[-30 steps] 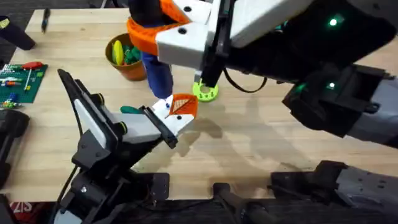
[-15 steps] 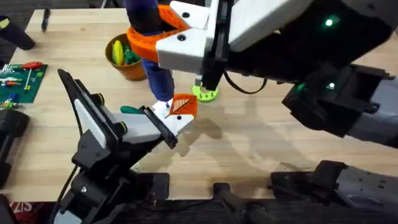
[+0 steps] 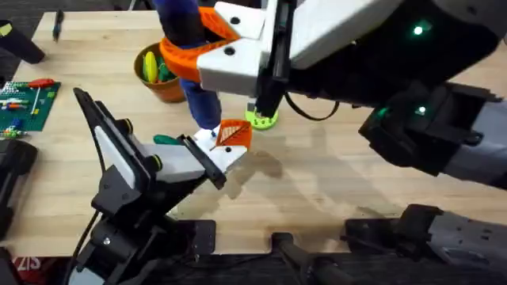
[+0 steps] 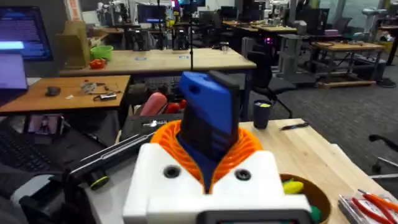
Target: Pick up the gripper from the table and insert it into the empty holder that is missing its gripper. Then pick up a screw, insert it into the mounting hole, and use the screwdriver to tighten it. Finally, clean up the table by picking up the vegetable and placing it into the bucket.
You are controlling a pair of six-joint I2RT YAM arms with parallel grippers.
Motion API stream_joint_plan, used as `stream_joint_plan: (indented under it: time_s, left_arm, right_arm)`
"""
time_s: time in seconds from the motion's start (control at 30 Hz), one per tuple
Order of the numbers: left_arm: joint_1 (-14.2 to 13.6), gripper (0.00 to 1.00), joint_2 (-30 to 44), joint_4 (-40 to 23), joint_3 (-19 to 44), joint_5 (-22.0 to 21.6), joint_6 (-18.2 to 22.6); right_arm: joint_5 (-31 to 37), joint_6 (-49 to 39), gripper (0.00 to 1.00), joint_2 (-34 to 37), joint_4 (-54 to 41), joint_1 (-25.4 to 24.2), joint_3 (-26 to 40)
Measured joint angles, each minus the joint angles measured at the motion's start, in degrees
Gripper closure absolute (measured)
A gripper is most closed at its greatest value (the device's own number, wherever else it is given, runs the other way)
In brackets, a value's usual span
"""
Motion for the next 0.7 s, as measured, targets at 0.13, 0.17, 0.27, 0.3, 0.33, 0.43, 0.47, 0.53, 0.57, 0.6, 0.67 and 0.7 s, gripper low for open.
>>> stream_joint_plan:
  time_s: [0.13, 0.17, 0.27, 0.3, 0.33, 0.43, 0.47, 0.53, 0.57, 0.6, 0.67, 0.7]
  left_arm:
    - [0.0, 0.992, 0.0, 0.0, 0.0, 0.0, 0.0]
    - [0.0, 0.992, 0.0, 0.0, 0.0, 0.0, 0.0]
    - [0.0, 0.992, 0.0, 0.0, 0.0, 0.0, 0.0]
    - [0.0, 0.992, 0.0, 0.0, 0.0, 0.0, 0.0]
    - [0.0, 0.992, 0.0, 0.0, 0.0, 0.0, 0.0]
    - [0.0, 0.992, 0.0, 0.0, 0.0, 0.0, 0.0]
    - [0.0, 0.992, 0.0, 0.0, 0.0, 0.0, 0.0]
    - [0.0, 0.992, 0.0, 0.0, 0.0, 0.0, 0.0]
    - [0.0, 0.992, 0.0, 0.0, 0.0, 0.0, 0.0]
    - [0.0, 0.992, 0.0, 0.0, 0.0, 0.0, 0.0]
    - [0.0, 0.992, 0.0, 0.0, 0.0, 0.0, 0.0]
    - [0.0, 0.992, 0.0, 0.0, 0.0, 0.0, 0.0]
  right_arm:
    - [-0.1, 0.0, 0.97, 0.0, -0.1, 0.4, 0.0]
    - [-0.1, 0.0, 0.97, 0.0, -0.2, 0.4, 0.0]
    - [-0.1, 0.0, 0.97, 0.0, -0.2, 0.4, 0.0]
    - [-0.1, 0.0, 0.97, 0.0, -0.2, 0.4, 0.0]
    - [-0.1, 0.0, 0.97, 0.0, -0.2, 0.4, 0.0]
    - [-0.1, 0.0, 0.97, 0.0, -0.2, 0.4, 0.0]
    - [-0.1, 0.0, 0.97, 0.0, -0.2, 0.4, 0.0]
    - [-0.1, 0.0, 0.97, 0.0, -0.2, 0.4, 0.0]
    - [-0.1, 0.0, 0.97, 0.0, -0.3, 0.4, 0.0]
    - [-0.1, -0.1, 0.97, 0.0, -0.5, 0.4, 0.0]
    - [-0.1, -0.7, 0.97, 0.0, -1.3, 0.4, 0.0]
    - [-0.1, -1.0, 0.97, 0.0, -1.4, 0.4, 0.0]
